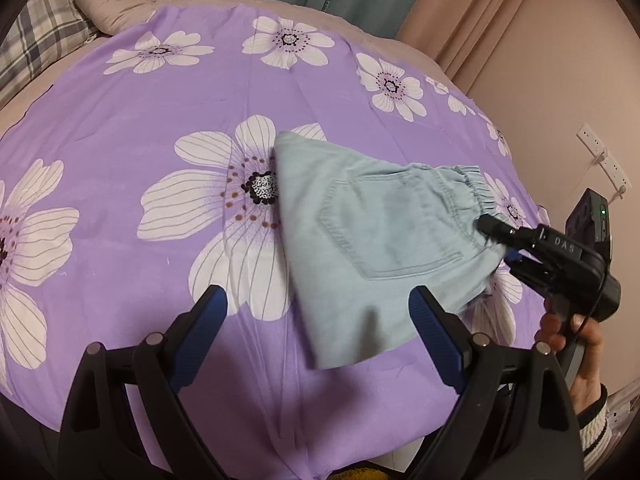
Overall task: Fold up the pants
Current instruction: 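Lay the waistband down on the legs and open the left tool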
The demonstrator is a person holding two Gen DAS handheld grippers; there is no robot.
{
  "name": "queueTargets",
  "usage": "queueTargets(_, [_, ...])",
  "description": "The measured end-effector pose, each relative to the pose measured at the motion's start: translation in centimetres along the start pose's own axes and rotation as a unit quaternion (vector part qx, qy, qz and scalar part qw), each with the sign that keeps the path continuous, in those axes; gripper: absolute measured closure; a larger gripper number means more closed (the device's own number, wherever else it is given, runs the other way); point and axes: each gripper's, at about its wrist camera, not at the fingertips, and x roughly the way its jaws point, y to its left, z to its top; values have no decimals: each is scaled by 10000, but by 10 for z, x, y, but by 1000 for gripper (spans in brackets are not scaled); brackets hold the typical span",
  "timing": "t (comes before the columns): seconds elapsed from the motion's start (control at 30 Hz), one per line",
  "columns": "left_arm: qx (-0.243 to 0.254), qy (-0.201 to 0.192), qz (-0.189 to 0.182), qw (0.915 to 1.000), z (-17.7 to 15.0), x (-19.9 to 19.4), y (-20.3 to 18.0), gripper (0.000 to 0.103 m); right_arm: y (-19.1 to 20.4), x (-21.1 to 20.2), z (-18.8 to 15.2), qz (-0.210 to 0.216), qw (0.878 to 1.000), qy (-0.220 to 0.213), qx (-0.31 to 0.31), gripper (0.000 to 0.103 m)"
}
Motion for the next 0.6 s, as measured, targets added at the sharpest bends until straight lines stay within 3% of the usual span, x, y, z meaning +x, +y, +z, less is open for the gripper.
queueTargets(0.2, [-106,115,-28,9999,-2,9,2,11,-49,18,4,-320,9969,332,631,71])
queueTargets(0.33, [-195,243,15,9995,-3,14,7,11,-60,19,1,-161,9972,333,643,71])
queueTargets(0.47, [-373,160,-6,9992,0,12,17,11,-46,2,5,-453,9982,330,197,60])
queueTargets(0.6, [-427,132,47,9990,7,15,21,12,-20,-27,-3,-1145,9906,-179,-721,49])
